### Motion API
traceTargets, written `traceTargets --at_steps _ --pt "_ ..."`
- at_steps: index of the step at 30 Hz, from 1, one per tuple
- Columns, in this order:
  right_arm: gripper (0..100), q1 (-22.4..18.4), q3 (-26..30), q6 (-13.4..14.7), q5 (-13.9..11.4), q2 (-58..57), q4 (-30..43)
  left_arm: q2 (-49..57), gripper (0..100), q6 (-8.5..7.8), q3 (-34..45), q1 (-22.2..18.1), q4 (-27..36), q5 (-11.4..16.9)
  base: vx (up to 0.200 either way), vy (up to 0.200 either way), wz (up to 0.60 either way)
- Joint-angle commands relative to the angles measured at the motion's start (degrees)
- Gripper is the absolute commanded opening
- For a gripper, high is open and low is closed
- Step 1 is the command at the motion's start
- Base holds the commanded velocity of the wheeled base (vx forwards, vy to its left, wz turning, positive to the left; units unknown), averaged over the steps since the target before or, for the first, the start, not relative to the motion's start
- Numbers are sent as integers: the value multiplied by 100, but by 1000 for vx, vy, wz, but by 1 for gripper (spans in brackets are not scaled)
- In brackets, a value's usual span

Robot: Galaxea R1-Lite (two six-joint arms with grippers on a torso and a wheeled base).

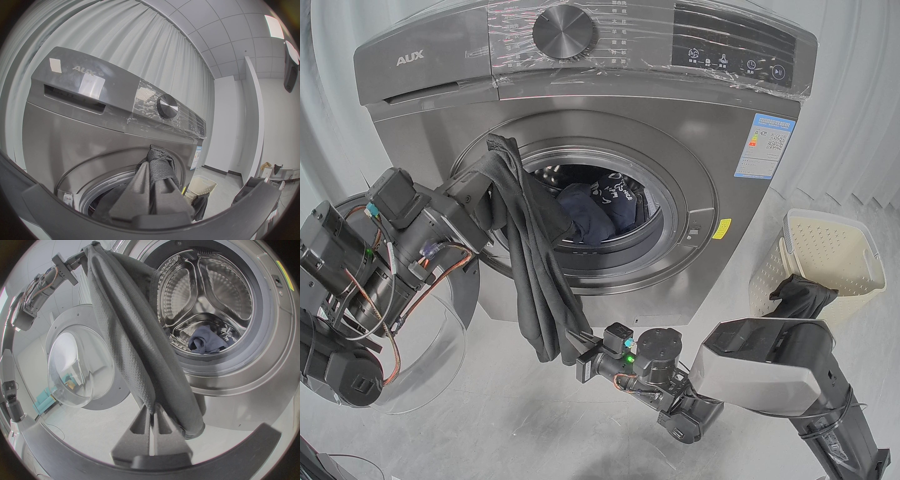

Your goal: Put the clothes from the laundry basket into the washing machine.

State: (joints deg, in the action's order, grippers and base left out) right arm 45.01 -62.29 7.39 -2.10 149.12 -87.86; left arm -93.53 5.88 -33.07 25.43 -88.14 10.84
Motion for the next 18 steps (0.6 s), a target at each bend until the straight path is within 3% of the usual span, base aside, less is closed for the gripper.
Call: traceTargets --at_steps 1,8,11,18 --pt "0 -97 631 8 -1 -700 -3 -8 0 1 -6 -73 -2 24 0 0 0" --pt "0 -484 1817 -27 -1 -1754 14 10 0 10 -15 -117 7 32 0 0 0" --pt "0 -862 2608 -97 -28 -2537 93 36 0 10 -15 -205 25 50 0 0 0" --pt "0 -1363 3100 -97 -72 -3714 93 89 0 10 55 -223 16 15 0 0 0"
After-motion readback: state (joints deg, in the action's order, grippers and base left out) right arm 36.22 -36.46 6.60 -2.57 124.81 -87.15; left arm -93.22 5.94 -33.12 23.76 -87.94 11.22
